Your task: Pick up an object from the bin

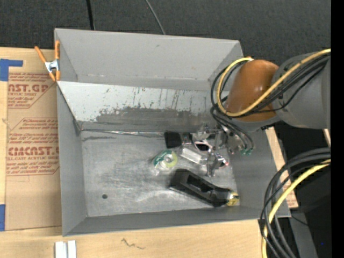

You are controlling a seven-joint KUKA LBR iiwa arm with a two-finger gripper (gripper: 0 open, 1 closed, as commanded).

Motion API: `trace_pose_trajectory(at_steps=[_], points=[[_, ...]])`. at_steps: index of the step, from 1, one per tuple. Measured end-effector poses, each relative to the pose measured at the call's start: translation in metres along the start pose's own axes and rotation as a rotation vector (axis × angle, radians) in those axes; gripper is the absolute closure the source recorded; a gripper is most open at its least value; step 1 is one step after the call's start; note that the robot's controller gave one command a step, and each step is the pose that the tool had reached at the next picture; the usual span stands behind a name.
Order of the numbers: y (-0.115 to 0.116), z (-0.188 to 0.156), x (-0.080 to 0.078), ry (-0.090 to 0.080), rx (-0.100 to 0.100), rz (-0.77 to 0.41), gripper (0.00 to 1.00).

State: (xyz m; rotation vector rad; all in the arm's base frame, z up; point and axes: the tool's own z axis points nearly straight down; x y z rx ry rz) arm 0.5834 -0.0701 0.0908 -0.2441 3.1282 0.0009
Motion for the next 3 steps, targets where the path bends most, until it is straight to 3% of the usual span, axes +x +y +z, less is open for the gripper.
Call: trace_pose_trajectory(at_steps=[1,3], points=[[0.0335,0.0166,0.0081,-0.009,0.007,-0.559,1.00],[0.0334,0.0163,0.0082,-0.009,0.007,-0.558,1.00]])
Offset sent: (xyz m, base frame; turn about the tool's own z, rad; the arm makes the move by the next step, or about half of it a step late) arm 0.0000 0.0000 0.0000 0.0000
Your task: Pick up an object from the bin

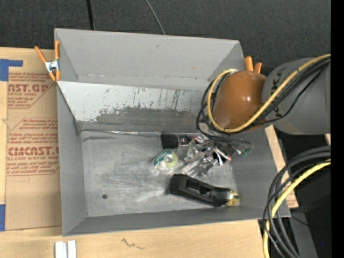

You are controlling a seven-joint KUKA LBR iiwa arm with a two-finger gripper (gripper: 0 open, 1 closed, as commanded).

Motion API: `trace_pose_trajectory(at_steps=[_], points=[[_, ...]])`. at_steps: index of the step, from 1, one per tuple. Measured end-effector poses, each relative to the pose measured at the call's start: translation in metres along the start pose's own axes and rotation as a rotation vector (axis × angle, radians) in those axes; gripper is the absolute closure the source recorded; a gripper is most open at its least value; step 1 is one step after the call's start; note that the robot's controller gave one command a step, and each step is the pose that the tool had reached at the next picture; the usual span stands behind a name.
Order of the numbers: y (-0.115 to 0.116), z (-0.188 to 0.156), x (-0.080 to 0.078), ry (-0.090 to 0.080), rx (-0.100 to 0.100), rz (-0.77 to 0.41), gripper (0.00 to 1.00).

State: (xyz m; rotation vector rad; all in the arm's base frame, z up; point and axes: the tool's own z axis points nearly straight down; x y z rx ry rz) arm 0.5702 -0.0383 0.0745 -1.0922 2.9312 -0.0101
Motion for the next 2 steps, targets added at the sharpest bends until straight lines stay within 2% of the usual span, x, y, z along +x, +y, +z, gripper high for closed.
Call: trace_pose_trajectory(at_steps=[1,2], points=[[0.0388,-0.0833,0.0207,0.006,-0.013,-0.265,1.00],[0.0388,-0.0833,0.0207,0.006,-0.013,-0.265,1.00]])
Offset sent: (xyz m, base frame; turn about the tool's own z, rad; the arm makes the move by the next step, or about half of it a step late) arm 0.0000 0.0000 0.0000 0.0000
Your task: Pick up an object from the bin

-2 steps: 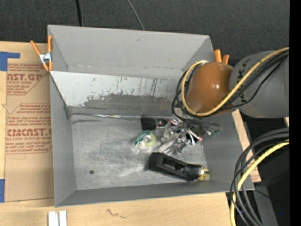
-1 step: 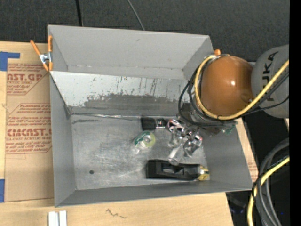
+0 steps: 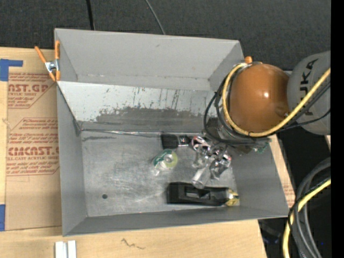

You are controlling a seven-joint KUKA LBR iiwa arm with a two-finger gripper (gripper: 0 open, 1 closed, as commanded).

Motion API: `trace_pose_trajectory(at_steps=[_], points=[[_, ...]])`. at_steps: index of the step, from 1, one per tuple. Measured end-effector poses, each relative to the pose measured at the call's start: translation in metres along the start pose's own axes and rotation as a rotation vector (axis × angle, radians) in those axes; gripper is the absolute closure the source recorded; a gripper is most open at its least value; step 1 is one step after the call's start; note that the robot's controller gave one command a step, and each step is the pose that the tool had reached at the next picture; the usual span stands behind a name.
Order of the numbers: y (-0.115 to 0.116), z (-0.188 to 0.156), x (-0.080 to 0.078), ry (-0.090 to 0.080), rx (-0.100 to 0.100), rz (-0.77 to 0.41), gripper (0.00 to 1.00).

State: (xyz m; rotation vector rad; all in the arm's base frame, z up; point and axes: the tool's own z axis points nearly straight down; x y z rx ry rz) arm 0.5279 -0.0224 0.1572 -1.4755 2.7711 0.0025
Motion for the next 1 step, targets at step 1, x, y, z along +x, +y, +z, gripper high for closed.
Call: trace_pose_trajectory(at_steps=[1], points=[[-0.0006,-0.0384,0.0053,0.004,-0.006,0.016,1.00]])
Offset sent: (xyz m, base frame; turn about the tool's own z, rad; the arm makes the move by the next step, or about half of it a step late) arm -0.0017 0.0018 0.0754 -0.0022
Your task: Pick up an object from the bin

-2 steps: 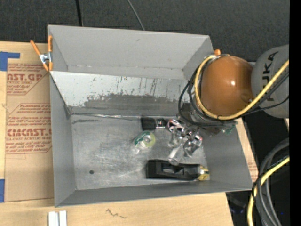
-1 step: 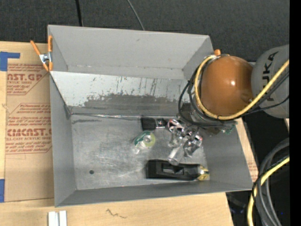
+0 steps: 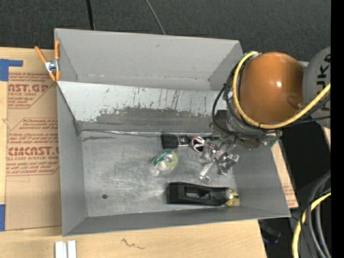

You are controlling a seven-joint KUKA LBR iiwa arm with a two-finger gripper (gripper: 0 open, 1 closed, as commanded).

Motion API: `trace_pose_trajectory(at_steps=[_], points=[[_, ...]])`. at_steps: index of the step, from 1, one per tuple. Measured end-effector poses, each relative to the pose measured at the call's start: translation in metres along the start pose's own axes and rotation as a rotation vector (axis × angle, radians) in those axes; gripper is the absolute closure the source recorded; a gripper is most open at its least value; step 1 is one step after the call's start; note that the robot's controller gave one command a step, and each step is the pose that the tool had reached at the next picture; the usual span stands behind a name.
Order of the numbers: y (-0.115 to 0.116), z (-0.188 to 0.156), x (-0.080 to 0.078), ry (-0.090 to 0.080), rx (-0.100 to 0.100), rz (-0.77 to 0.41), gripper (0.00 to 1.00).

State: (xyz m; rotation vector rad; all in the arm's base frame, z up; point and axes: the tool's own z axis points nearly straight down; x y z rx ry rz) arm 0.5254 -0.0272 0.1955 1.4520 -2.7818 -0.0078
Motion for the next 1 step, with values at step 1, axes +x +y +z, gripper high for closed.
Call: trace_pose_trajectory(at_steps=[1], points=[[0.0025,-0.0352,-0.0058,-0.003,0.007,-0.014,1.00]])
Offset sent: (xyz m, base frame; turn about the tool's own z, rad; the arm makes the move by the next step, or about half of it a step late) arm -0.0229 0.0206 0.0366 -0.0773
